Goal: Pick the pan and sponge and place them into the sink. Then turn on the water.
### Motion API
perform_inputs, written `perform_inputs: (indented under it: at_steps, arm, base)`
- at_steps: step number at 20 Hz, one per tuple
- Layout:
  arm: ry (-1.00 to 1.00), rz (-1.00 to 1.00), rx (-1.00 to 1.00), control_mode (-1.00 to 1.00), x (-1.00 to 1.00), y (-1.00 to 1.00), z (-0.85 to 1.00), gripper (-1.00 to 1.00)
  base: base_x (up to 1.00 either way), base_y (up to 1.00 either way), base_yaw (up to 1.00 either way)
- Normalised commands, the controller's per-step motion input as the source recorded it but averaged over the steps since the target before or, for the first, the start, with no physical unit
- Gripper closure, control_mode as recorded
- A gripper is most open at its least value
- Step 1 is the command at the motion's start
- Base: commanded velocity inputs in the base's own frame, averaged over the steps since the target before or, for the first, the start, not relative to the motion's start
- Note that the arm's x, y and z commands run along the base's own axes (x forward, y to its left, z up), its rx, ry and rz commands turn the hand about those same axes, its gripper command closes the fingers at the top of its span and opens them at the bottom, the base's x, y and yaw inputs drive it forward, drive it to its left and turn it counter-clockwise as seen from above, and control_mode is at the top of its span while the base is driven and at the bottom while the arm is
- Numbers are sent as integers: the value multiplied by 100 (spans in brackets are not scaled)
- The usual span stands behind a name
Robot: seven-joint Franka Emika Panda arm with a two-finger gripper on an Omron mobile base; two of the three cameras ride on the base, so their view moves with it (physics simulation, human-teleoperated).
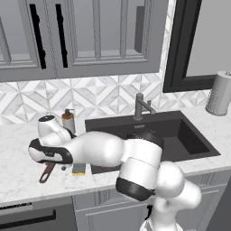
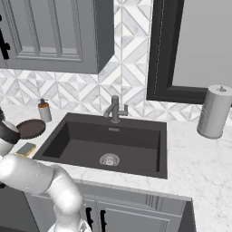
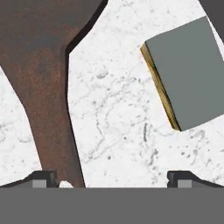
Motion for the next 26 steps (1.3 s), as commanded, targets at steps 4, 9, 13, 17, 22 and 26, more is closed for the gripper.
perform_inputs:
  at_steps: [4,9,13,17,22,26]
  arm:
    - [-1,0,0,-100,8,13,-19,-100]
    - [-10,0,0,-100,1,3,-34,-100]
    - [-21,0,0,-100,4,4,-29,-100]
    - [-26,1,0,-100,1,1,-29,-100]
    - [-12,1,0,-100,13,0,-46,-100]
    - [0,0,0,-100,33,0,-53,-100]
  base:
    - [0,0,0]
    - [0,0,0]
    - [0,0,0]
    - [0,0,0]
    - [0,0,0]
    - [0,0,0]
